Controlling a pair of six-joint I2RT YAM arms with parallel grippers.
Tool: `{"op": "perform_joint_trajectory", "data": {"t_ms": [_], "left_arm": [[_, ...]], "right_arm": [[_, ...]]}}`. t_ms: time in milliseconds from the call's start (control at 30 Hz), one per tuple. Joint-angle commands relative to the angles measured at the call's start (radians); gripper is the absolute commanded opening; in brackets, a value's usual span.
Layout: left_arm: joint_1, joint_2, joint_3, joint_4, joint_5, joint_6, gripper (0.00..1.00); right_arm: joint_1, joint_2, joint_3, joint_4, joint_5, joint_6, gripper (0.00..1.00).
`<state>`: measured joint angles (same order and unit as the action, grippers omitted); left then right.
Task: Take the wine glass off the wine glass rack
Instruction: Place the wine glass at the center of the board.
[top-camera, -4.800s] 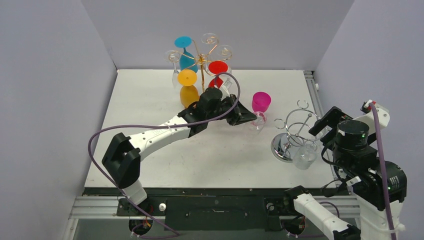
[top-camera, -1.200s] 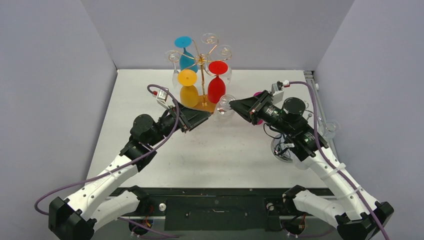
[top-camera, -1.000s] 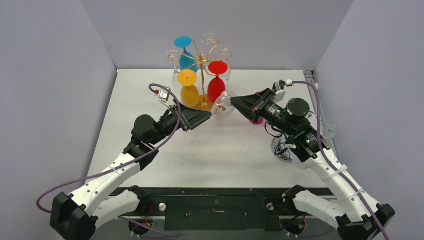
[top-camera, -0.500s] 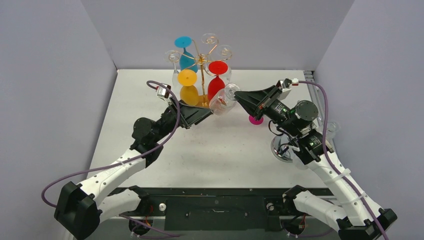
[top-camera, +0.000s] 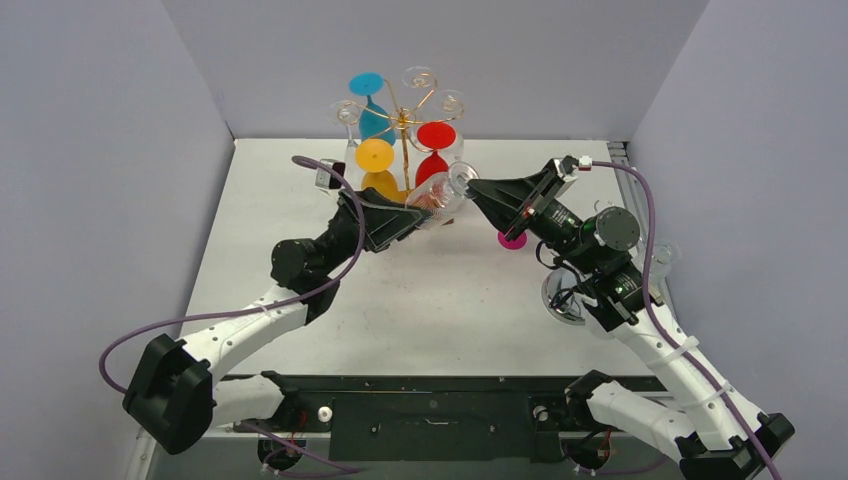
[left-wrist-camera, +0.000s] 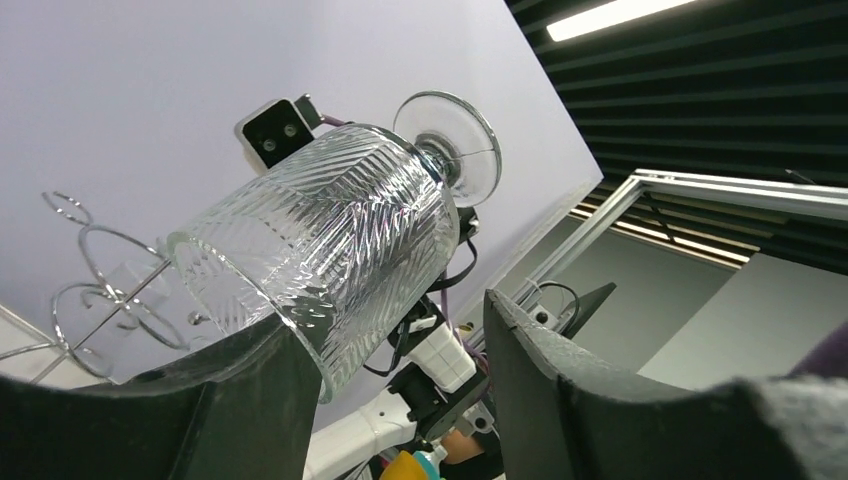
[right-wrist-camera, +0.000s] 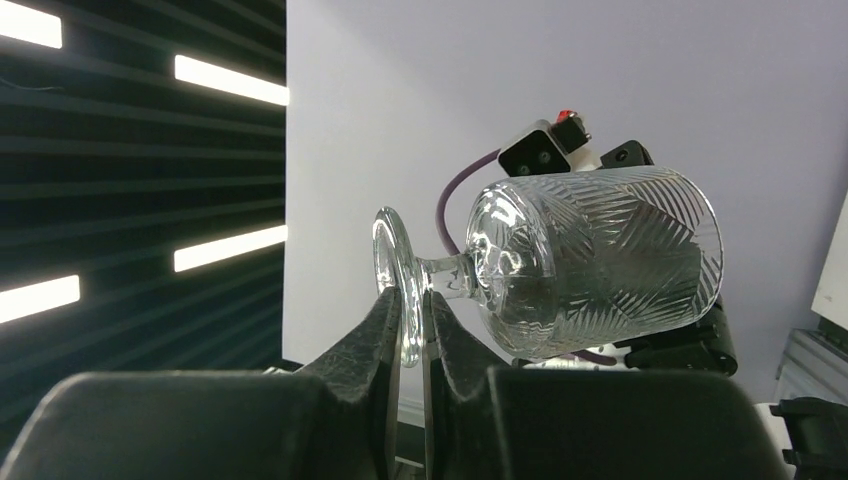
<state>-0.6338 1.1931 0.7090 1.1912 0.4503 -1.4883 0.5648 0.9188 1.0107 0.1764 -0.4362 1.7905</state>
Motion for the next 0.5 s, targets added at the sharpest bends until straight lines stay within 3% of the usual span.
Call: {"op": "perform_joint_trajectory", "data": {"t_ms": [0, 233, 300, 367, 433, 467], "left_arm": [[-0.024, 0.020, 0.091, 0.181, 0.008, -0.014, 0.47], [-0.036, 0.033, 0.118, 0.168, 0.006, -0.012, 0.16], [-0.031, 0.009, 0.120, 0.098, 0.013, 0.012, 0.05], [-0.029, -0.032, 0.119, 0.004, 0.022, 0.059, 0.00], [-0.029, -0.083, 0.123, -0.129, 0.019, 0.124, 0.00], [-0.028, -0.100, 0.126, -0.173, 0.013, 0.147, 0.00]], "right_arm": [[0.010, -0.021, -0.006, 0.135, -0.004, 0.035, 0.00], [0.010, -0.023, -0.015, 0.093, 0.002, -0.024, 0.00], [0.010, -0.022, 0.008, 0.024, 0.008, -0.092, 0.00], [0.009, -0.021, 0.037, -0.105, 0.032, -0.171, 0.02], [0.009, -0.023, 0.060, -0.198, 0.052, -0.251, 0.15], [0.009, -0.024, 0.078, -0.228, 0.063, -0.277, 0.29]]}}
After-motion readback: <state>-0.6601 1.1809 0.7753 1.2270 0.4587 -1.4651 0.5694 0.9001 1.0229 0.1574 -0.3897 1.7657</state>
